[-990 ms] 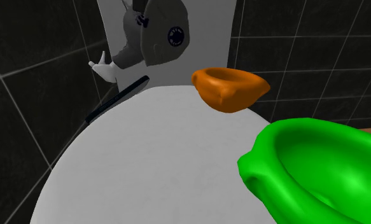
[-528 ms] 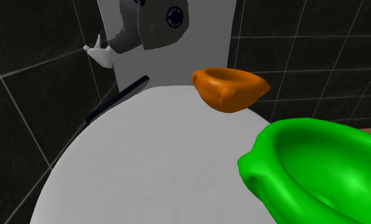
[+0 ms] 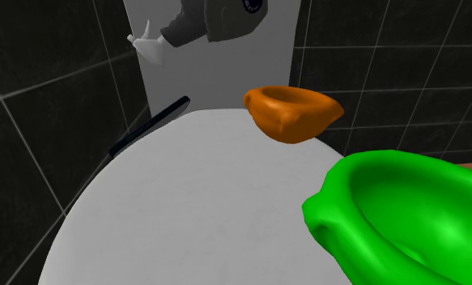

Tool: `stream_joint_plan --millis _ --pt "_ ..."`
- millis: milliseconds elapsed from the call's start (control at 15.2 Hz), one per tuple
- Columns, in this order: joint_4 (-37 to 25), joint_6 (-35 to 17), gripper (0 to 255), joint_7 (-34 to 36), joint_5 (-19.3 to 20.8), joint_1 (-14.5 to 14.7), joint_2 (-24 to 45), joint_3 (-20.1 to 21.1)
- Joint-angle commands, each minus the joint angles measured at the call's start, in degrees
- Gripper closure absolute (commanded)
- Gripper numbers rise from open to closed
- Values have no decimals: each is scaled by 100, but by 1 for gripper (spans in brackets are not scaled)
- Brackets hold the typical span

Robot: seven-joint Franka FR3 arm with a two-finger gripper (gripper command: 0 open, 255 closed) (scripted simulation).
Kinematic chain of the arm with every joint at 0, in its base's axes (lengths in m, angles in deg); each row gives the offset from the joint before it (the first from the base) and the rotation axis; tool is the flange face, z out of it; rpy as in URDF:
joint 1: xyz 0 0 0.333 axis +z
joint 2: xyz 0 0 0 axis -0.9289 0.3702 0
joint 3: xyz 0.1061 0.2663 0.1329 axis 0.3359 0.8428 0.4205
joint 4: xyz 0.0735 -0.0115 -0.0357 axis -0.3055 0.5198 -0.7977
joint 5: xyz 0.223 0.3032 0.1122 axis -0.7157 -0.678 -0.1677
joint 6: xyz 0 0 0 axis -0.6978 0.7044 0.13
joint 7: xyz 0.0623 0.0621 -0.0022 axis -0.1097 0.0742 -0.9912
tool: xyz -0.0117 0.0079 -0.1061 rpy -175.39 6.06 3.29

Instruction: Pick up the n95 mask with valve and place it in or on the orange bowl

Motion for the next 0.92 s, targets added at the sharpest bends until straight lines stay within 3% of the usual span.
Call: stream_joint_plan --millis 0,726,858 --pt "227 69 255 -70 183 5 -327 -24" --pt "409 973 255 -718 858 -295 -1447 -318" --pt "769 757 255 -673 967 -285 -1634 -227"
